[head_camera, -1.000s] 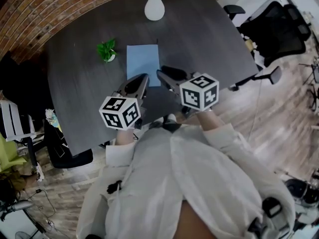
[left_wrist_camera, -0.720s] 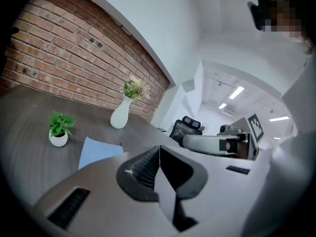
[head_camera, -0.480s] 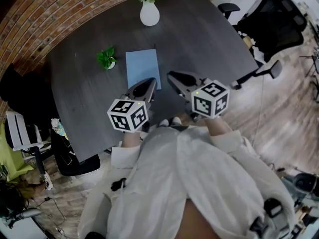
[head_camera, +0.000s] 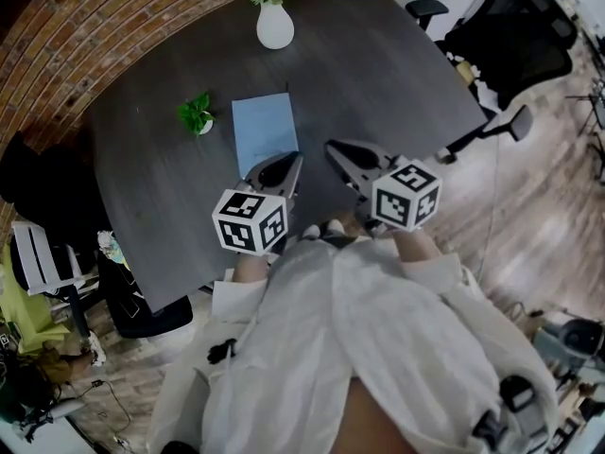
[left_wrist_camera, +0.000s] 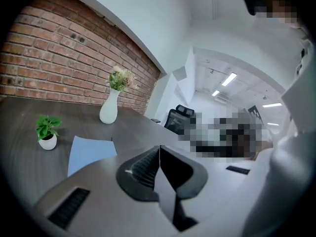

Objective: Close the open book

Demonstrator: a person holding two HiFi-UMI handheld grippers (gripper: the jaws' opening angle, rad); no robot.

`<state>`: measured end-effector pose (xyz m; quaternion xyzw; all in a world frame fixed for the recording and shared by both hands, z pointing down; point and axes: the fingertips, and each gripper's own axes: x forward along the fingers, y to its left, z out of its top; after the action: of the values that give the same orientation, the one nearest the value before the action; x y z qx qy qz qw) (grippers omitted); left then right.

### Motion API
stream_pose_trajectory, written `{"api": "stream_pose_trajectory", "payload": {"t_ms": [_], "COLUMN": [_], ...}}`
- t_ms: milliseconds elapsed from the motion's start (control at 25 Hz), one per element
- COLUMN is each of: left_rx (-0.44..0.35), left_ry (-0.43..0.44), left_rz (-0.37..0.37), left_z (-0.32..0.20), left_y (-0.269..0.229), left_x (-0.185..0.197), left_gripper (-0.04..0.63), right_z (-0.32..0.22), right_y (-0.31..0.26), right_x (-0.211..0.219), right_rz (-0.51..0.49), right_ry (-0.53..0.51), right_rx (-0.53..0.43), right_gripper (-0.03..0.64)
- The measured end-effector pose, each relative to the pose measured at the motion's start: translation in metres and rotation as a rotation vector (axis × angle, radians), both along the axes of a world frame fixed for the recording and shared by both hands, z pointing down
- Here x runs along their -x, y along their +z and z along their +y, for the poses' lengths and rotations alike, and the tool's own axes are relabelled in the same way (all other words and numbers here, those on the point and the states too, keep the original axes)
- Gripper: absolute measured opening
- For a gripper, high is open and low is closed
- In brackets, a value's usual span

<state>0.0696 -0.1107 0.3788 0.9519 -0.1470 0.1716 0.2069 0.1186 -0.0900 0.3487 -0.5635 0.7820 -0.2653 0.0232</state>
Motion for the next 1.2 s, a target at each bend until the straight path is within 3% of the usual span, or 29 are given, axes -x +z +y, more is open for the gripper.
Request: {"api": "stream_pose_trajectory", "payload": {"t_ms": [240, 720, 1200], "left_rx": [0.012, 0.042, 0.044], "left_ry": [0.046, 0.046, 0.03], "left_rz": [-0.041, -0.121, -0.116], "left_z": [0.01, 0.009, 0.005], "left_y": [0.009, 0.029, 0.032], "left_x": [-0.008, -0.01, -0.018], "left_gripper": [0.009, 0.006, 0.005], "right_z": [0.005, 0.01, 0.012], "right_y": [0.009, 0.022, 0.032], "right_x": [-0.004, -0.005, -0.016], "right_rz": [-0.009, -0.033, -0.04], "right_ry": [0.013, 0.001, -0.004], "right_rx": [0.018, 0.064, 0.08], "right_gripper": [0.011, 0.009, 0.006]}}
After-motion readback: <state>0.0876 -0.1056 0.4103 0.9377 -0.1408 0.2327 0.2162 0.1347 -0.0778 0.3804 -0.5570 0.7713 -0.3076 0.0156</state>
